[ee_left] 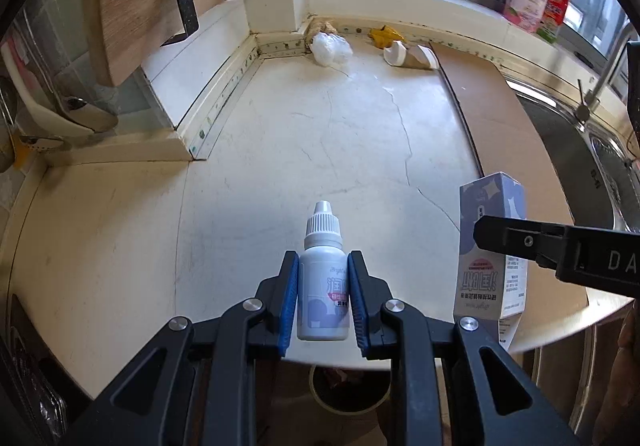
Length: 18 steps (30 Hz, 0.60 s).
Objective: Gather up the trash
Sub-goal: 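Carry the dropper bottle and white-blue carton to the bin and release both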
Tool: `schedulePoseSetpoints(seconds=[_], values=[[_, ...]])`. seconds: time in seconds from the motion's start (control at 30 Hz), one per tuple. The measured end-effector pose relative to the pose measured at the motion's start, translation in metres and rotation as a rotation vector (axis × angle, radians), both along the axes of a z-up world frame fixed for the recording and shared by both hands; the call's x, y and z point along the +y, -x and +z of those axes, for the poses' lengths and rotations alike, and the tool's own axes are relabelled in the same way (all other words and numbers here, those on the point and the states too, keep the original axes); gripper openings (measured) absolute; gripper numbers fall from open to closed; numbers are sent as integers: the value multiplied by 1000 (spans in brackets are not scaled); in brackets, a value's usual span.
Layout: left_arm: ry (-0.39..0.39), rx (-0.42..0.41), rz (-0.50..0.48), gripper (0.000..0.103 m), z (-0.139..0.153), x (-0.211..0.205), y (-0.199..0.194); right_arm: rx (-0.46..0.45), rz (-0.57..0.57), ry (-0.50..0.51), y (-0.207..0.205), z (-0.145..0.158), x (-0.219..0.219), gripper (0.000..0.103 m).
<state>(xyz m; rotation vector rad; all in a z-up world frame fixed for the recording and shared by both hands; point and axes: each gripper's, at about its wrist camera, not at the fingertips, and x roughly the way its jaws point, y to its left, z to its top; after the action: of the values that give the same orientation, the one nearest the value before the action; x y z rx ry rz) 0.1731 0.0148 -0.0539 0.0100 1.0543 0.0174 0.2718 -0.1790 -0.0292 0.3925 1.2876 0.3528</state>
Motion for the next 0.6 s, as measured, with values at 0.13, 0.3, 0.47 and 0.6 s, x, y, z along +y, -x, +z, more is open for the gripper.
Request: schedulePoseSetpoints(seconds=[0.13,0.3,0.47,0.6], values=[[24,11,-51,22,-1,-2,52,-14,-25,-3,59,10,4,37],[41,26,-106,22,-10,-7,104,-19,-61,19,124,10,7,37],[40,55,-132,22,-31,-12,138,5,-78,52,180,-9,9,37],[65,106,-128,22,-61,-17,155,61,-92,65,207,-43,8,37]])
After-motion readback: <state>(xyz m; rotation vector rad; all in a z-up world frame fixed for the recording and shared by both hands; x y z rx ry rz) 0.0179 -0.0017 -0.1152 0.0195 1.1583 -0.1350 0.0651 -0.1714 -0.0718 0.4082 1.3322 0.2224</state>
